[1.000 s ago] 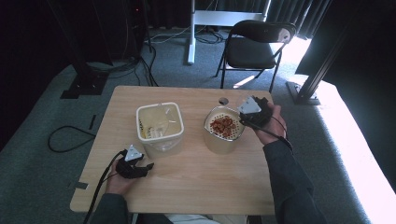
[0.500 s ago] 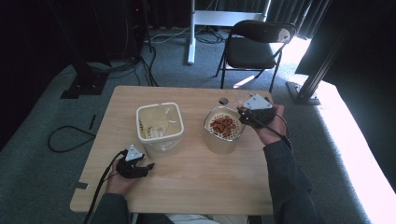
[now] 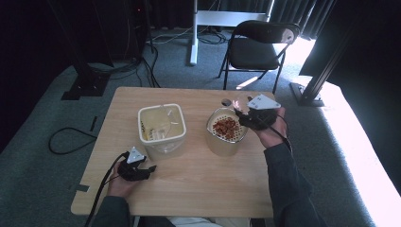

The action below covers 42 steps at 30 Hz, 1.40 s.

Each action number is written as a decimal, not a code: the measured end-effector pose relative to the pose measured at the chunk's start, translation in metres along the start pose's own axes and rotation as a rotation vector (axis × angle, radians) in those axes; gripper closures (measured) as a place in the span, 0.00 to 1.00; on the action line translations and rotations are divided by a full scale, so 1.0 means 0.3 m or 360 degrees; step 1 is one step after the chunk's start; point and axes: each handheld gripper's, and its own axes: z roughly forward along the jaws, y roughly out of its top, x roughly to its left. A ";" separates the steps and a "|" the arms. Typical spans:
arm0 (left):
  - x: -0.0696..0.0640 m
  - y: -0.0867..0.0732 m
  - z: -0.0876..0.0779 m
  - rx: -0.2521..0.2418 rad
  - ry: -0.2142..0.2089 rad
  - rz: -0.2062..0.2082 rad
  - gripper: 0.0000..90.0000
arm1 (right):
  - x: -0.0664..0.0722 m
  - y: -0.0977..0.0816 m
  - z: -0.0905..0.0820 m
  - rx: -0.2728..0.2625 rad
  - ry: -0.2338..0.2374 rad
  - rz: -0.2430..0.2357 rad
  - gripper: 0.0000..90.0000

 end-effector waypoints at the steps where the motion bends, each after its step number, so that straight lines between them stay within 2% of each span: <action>1: 0.000 0.000 0.000 -0.0001 0.0000 0.0000 0.43 | 0.001 0.001 0.001 -0.0010 0.0021 0.0025 0.41; 7: 0.000 0.000 0.000 -0.0001 -0.0001 0.0001 0.43 | 0.006 0.003 0.008 -0.0043 0.0105 0.0114 0.41; 10: 0.000 0.000 0.000 0.0000 -0.0001 0.0002 0.43 | 0.010 0.004 0.010 -0.0050 0.0131 0.0134 0.41; 16: 0.000 0.000 0.000 0.0000 -0.0001 0.0002 0.43 | 0.011 0.011 0.019 -0.0097 0.0296 0.0278 0.41; 18: -0.001 0.000 0.000 0.0000 -0.0001 0.0001 0.43 | 0.019 0.017 0.025 -0.0084 0.0310 0.0295 0.40; 22: -0.001 0.000 0.000 0.0000 -0.0001 0.0000 0.43 | 0.039 0.032 0.030 -0.0087 0.0324 0.0282 0.40; 25: -0.002 0.000 0.000 0.0001 -0.0001 0.0001 0.43 | 0.075 0.063 0.033 -0.0120 0.0366 0.0258 0.40; 28: -0.002 0.000 0.000 0.0001 -0.0003 0.0001 0.43 | 0.091 0.076 0.036 -0.0130 0.0378 0.0240 0.40; 29: -0.001 0.000 0.000 -0.0001 -0.0005 0.0002 0.43 | 0.115 0.100 0.041 -0.0150 0.0410 0.0229 0.40; 42: -0.001 0.002 0.002 0.0001 -0.0009 0.0007 0.43 | 0.209 0.200 0.082 -0.0181 0.0524 0.0178 0.40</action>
